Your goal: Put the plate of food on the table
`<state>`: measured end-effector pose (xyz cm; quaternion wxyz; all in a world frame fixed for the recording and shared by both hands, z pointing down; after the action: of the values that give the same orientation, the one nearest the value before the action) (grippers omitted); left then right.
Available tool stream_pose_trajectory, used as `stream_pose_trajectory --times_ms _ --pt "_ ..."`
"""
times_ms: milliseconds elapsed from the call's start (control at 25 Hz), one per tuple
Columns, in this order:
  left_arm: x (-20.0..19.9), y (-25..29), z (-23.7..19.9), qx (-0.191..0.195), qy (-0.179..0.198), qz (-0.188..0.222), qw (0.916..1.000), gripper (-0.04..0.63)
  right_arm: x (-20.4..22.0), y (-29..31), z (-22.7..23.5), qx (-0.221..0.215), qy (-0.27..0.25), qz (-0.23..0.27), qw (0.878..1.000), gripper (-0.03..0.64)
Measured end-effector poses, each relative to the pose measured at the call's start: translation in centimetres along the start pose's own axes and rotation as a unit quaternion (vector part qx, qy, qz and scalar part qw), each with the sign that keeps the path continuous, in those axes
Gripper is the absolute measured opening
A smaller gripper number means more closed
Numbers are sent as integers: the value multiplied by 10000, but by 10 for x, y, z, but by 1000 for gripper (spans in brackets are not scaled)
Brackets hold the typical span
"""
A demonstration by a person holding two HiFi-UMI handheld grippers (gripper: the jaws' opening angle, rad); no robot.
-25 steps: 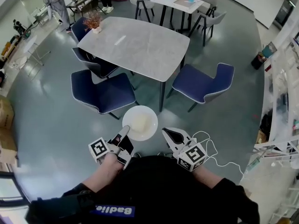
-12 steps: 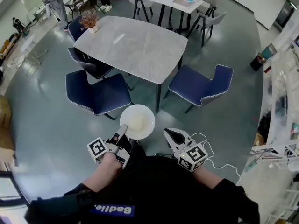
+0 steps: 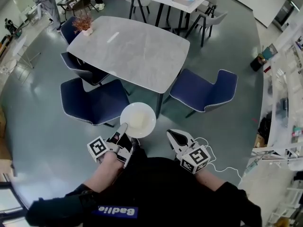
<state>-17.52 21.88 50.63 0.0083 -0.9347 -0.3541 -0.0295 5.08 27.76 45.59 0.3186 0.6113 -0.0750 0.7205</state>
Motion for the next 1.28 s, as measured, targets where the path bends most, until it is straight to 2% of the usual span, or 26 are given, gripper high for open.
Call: stream_pose_trajectory --times_ms 240,600,840,1280 --pt "-68 44 -4 50 200 -356 9992 15 -18 67 9 348 112 -20 9993 8" --pt "-147 89 -9 125 223 -895 9957 15 -45 144 3 751 237 53 9969 8" --pt "-164 110 -13 143 187 -960 9951 15 -52 159 11 906 354 43 9952 8" --pt "-181 157 -23 10 193 -794 9967 15 -64 197 52 612 353 52 9975 9"
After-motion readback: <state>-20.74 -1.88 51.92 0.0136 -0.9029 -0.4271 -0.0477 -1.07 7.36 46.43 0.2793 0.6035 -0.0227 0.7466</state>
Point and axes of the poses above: the fingertips, and each gripper's own axes: y forward along the fingers, z to its right, x out of its underside, the point moved 4 cm from there along -y, backward along the fingers, and after that the axes turned 6 degrees about x, right-handed, at the moved point
